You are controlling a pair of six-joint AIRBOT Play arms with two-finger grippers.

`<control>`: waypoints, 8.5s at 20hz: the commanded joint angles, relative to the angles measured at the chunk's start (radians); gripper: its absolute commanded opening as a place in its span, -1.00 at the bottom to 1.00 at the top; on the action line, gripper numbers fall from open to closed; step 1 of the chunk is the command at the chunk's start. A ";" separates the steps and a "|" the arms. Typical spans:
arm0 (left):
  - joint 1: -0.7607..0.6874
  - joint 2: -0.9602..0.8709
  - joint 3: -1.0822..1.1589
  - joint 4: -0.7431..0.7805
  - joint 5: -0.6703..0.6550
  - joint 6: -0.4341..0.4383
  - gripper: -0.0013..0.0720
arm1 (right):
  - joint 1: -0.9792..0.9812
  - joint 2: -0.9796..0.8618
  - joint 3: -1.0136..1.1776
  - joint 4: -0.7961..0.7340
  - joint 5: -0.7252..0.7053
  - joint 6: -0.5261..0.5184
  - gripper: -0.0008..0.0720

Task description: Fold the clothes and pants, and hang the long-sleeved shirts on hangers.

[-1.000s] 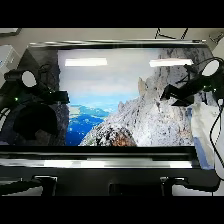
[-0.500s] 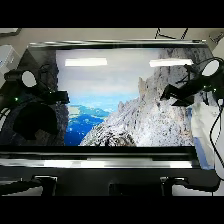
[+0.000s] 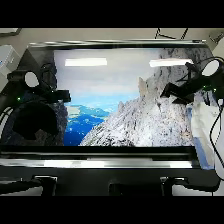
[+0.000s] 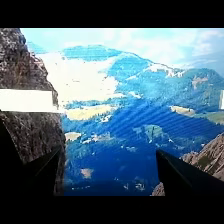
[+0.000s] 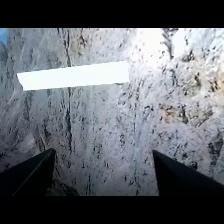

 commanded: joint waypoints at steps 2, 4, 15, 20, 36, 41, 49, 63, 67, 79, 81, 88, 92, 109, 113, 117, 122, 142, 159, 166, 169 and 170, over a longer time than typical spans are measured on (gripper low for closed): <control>0.018 -0.007 0.040 0.066 -0.082 -0.057 0.97 | 0.001 -0.001 0.000 -0.017 -0.110 -0.007 0.89; 0.072 -0.007 0.105 0.222 -0.199 -0.047 0.97 | 0.001 -0.001 0.000 -0.056 -0.111 -0.050 0.89; 0.763 -0.014 0.006 -0.032 -0.177 -0.001 0.98 | 0.001 -0.002 -0.001 -0.104 -0.026 -0.038 0.89; 0.752 -0.050 -0.292 -0.219 -0.010 0.124 0.98 | 0.001 -0.002 -0.001 -0.096 0.006 0.020 0.89; 0.169 0.605 -0.290 -0.818 0.299 0.327 -0.91 | 0.001 0.137 0.000 -0.023 0.148 -0.034 0.89; -0.299 0.569 -0.335 -0.753 0.576 0.294 -0.91 | 0.001 0.242 0.000 -0.104 0.144 -0.068 0.89; -0.497 0.103 -0.486 -0.760 0.535 0.084 0.10 | 0.001 0.254 -0.001 -0.172 0.152 -0.060 0.89; -0.019 0.176 -0.541 -0.579 -0.046 0.280 0.97 | 0.152 0.109 -0.598 0.298 0.008 -0.261 0.95; -0.119 0.170 -0.745 -0.682 0.216 0.289 0.96 | 0.219 0.108 -0.738 0.375 -0.093 -0.281 0.98; -0.265 0.121 -0.798 -0.768 0.463 0.195 -0.91 | 0.401 0.098 -0.850 0.537 -0.358 -0.285 0.93; -0.265 0.129 -0.798 -0.768 0.463 0.194 -0.91 | 0.452 0.098 -0.850 0.576 -0.418 -0.284 0.84; -0.221 0.269 -0.749 -0.707 0.454 0.193 -0.91 | 0.390 0.158 -0.743 0.499 -0.300 -0.295 -0.90; -0.131 0.427 -0.538 -0.677 0.434 0.187 -0.92 | 0.231 0.325 -0.460 0.302 -0.198 -0.269 -0.90; -0.075 0.679 0.204 -0.097 0.406 0.059 -0.91 | 0.049 0.757 0.134 -0.293 -0.167 -0.114 -0.89; -0.075 0.614 0.060 0.209 0.232 -0.005 -0.91 | 0.049 0.649 -0.007 -0.293 0.100 -0.111 -0.89; -0.064 0.450 -0.233 0.227 0.427 -0.076 -0.91 | 0.049 0.536 -0.415 -0.291 -0.103 -0.080 -0.89; -0.023 0.084 -0.272 -0.005 0.526 -0.317 -0.83 | 0.049 0.307 -0.609 -0.222 -0.332 0.065 -0.89; 0.279 0.000 -0.649 -0.590 0.135 0.258 0.43 | 0.051 0.231 -0.609 -0.150 -0.283 0.008 -0.89; 0.304 0.401 0.683 -0.572 0.250 0.277 -0.91 | 0.051 0.453 0.463 -0.326 -0.317 -0.071 -0.89; 0.303 0.666 0.617 -0.539 0.456 0.257 -0.91 | 0.051 0.693 0.515 -0.345 -0.330 -0.071 -0.89; 0.303 0.661 0.617 -0.526 0.491 0.257 -0.91 | 0.051 0.706 0.515 -0.345 -0.326 -0.071 -0.89; 0.303 0.646 0.617 -0.516 0.452 0.256 -0.91 | 0.051 0.697 0.515 -0.346 -0.315 -0.072 -0.89</control>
